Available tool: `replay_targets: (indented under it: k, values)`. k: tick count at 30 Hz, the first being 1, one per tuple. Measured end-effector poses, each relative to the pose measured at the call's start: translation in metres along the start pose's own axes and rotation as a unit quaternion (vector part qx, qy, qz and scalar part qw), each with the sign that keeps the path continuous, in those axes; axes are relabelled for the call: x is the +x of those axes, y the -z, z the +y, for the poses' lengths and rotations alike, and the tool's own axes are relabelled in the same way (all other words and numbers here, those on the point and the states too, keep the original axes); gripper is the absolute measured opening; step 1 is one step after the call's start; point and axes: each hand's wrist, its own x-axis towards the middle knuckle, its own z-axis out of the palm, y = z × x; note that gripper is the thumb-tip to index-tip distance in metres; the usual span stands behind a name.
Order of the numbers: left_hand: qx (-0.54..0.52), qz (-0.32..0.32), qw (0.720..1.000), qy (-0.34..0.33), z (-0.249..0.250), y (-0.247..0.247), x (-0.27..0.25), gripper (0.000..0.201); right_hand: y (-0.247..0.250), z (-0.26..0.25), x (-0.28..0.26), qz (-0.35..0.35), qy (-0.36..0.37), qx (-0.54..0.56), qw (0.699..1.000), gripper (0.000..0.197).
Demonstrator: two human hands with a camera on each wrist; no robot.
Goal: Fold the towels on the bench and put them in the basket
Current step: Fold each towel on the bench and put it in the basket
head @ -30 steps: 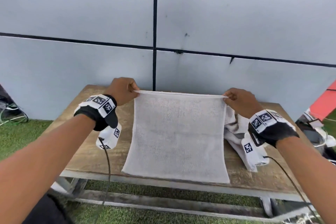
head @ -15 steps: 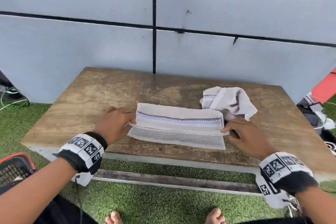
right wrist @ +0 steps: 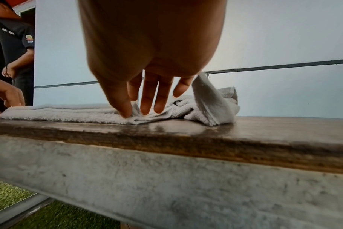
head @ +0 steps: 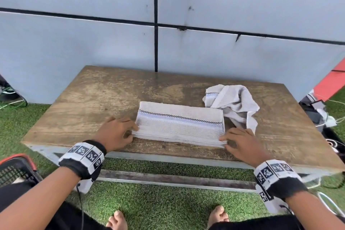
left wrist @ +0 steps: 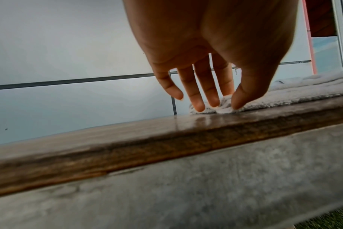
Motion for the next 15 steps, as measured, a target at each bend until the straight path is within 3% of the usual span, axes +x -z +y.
replay_targets:
  k: [10,15]
  values:
    - [0.014,0.012,0.999,-0.038,0.0025,0.0027,0.0017,0.012,0.0052,-0.0012,0.0029,-0.005,0.013,-0.008,1.000,0.022]
    - [0.049,0.041,0.996,-0.064,0.0026,0.0080,0.0003,0.013,0.0056,0.0035,0.0014,0.050,0.044,-0.022,0.998,0.024]
